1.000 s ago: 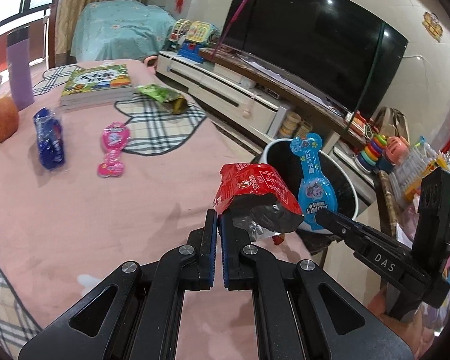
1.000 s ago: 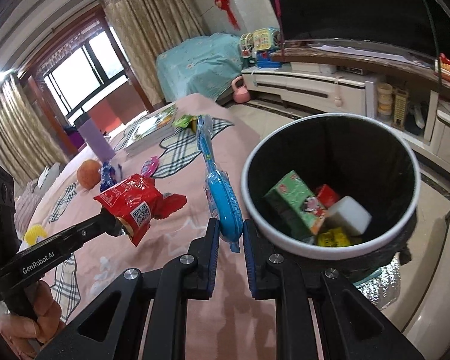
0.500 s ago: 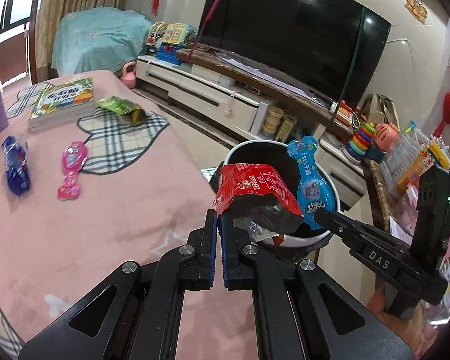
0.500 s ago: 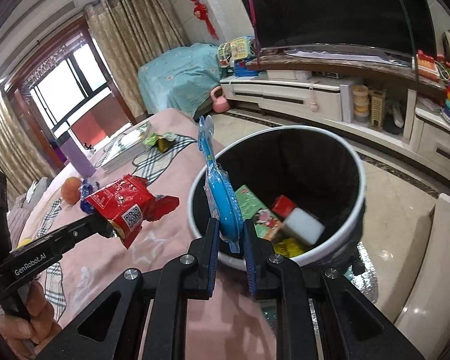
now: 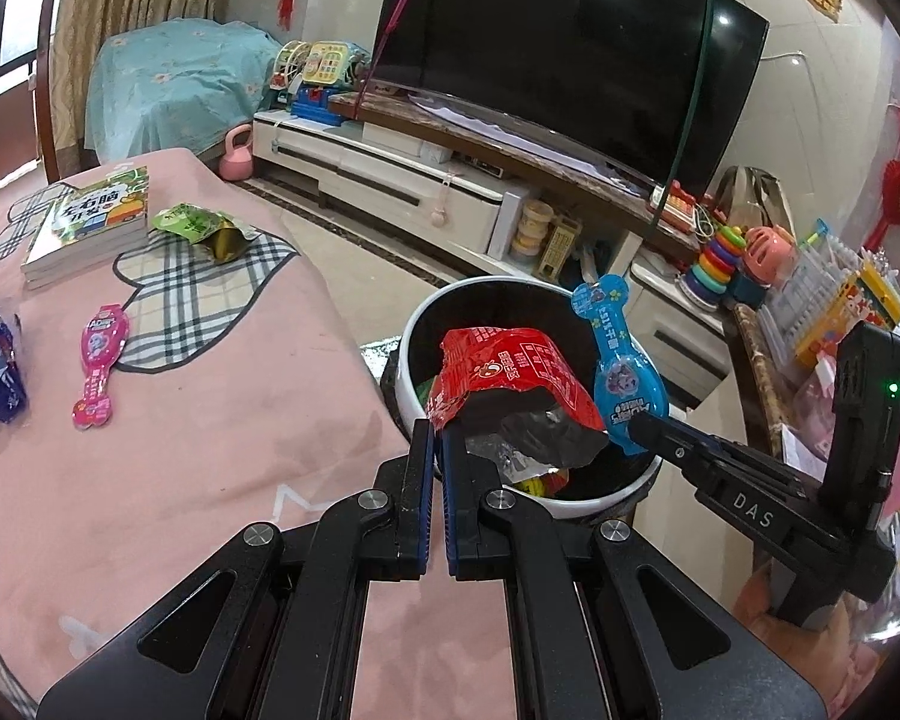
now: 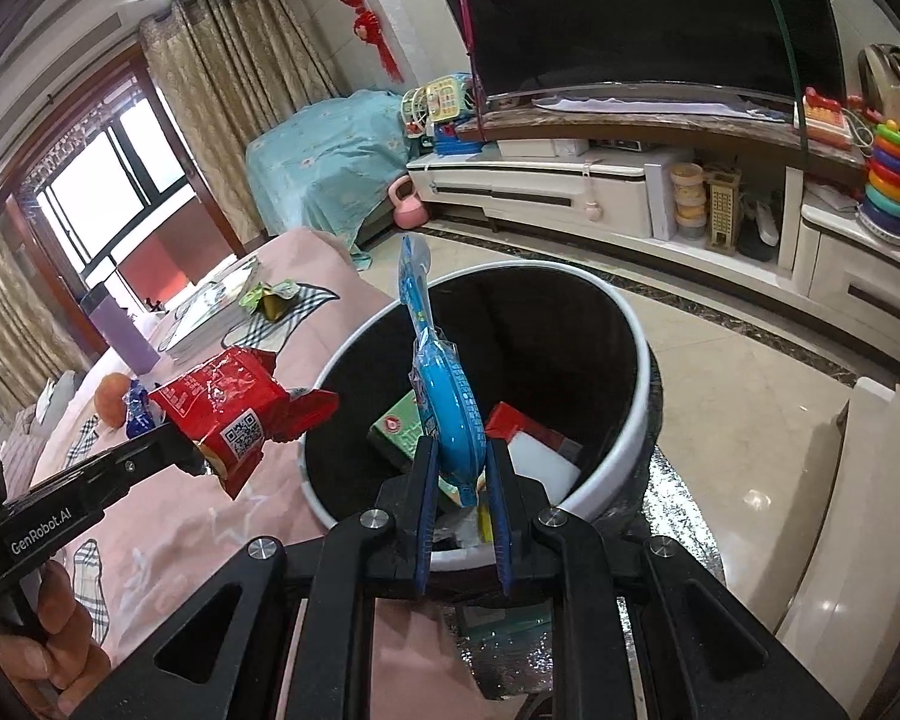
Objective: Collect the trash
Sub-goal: 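Lower the red bag and blue candy toy into the bin opening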
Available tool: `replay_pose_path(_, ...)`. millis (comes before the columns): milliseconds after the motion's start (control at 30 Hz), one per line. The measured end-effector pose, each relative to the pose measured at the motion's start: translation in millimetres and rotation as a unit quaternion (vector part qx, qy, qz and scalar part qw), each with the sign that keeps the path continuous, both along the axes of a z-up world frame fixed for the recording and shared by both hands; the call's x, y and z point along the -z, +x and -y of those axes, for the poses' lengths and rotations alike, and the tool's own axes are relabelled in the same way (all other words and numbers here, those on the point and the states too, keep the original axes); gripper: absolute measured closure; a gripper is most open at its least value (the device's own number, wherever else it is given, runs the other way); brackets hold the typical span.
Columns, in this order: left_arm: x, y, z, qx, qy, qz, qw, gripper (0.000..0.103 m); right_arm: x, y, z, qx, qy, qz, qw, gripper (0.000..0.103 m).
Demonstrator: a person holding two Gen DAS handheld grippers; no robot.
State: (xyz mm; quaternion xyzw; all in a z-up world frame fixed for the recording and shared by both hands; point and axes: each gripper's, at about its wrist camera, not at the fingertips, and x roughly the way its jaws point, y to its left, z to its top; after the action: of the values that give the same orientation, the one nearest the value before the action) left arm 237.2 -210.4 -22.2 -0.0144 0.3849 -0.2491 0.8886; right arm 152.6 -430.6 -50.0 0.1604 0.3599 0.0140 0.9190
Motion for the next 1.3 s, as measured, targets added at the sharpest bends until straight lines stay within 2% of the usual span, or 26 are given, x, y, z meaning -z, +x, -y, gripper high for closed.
replay_pose_path(700,7.2,13.2,36.4,0.014,0.023,-0.005,0.9996,0.100,2.5,14.2,15.7,0.006,-0.005,-0.012,1.000,0.089)
replay_pose_path(1300,17.5,24.2,41.4,0.012,0.030,-0.020,0.9993,0.100,2.0,24.2,16.9,0.005,-0.015,-0.016,1.000,0.089)
